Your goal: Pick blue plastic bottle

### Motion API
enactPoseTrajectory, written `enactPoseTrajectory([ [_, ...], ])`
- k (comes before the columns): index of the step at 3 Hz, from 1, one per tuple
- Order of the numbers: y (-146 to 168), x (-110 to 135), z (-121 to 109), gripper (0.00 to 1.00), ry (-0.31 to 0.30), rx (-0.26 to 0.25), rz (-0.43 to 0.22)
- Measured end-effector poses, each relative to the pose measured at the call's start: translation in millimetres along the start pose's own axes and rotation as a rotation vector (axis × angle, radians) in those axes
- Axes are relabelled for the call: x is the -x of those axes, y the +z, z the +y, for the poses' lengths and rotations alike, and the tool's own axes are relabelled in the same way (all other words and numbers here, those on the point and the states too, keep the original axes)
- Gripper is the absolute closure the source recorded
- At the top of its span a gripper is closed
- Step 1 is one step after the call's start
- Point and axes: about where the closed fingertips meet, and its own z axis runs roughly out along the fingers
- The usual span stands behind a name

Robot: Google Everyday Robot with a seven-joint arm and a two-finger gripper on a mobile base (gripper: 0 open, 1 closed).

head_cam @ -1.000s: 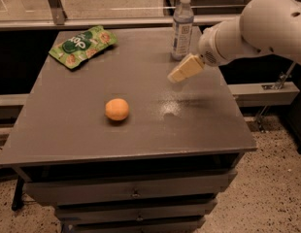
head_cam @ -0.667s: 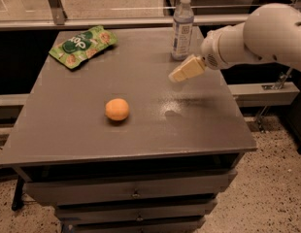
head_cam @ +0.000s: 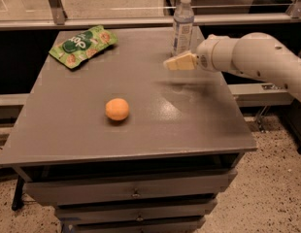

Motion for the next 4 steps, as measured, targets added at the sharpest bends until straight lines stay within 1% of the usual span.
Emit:
enactPoseTrajectory([
  [1,37.0,13.1,-10.3,0.00,0.064,-0.008,-0.090],
  [2,67.9,31.2,-15.5,0.00,0.093,0.002,-0.157],
  [3,85.7,42.4,-17.8,0.18,0.104,0.006,-0.192],
  [4,91.0,43.9,-21.4,0.43,0.106,-0.003,-0.212],
])
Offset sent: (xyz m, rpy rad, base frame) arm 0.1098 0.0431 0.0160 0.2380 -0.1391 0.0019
